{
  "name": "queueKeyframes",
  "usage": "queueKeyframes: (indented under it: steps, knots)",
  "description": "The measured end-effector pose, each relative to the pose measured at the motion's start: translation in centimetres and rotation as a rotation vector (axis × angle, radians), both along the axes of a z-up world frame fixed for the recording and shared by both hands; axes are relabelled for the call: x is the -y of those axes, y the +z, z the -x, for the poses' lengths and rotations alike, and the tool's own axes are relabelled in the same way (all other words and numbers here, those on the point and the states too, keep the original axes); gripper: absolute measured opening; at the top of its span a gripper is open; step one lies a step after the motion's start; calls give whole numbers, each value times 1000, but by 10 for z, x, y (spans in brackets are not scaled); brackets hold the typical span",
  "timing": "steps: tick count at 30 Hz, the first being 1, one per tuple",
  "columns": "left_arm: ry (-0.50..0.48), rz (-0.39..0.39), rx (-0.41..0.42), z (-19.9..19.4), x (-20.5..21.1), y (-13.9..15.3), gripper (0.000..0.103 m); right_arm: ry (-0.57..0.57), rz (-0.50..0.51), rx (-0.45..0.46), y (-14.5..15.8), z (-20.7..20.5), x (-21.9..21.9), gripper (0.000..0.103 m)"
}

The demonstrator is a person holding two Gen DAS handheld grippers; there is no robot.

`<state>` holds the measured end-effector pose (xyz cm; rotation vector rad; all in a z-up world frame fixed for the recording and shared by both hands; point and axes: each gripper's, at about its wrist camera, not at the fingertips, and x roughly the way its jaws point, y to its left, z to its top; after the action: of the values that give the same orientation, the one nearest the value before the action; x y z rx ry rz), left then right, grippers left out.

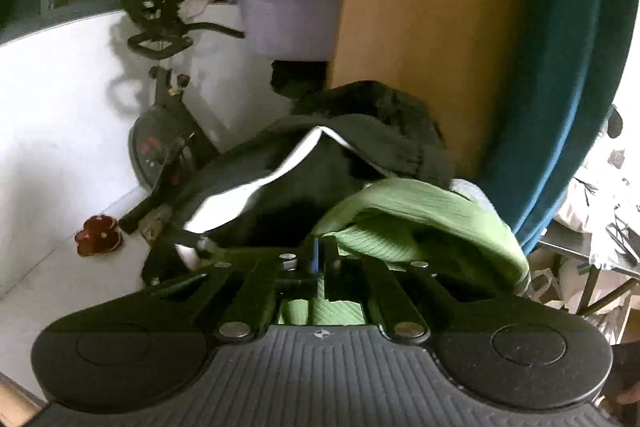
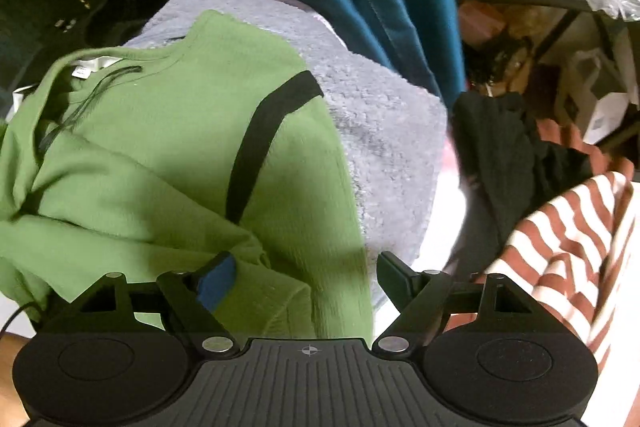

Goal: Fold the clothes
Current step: 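Carry the green sweater with both tools and lay it onto the grey blanket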

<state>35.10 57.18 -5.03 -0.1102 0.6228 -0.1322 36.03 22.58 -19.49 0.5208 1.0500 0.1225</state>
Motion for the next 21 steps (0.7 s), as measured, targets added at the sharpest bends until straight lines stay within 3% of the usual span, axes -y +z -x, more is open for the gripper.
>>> queueKeyframes:
  steps: [7, 10, 13, 15, 21]
  knots:
    - [-58, -8, -81, 3, 10, -17, 4, 28, 14, -43, -11, 3, -12, 75]
    - [-93, -25, -118, 5, 19, -27, 12, 28, 20, -42, -11, 6, -13, 75]
    - [-122, -45, -144, 8, 27, -37, 25, 32, 23, -45, -12, 12, -13, 75]
    - [-128, -58, -144, 8, 30, -42, 42, 36, 17, -54, -14, 16, -13, 75]
    - [-142, -111, -123, 8, 42, -46, 63, 67, -13, -114, -38, 30, -20, 85]
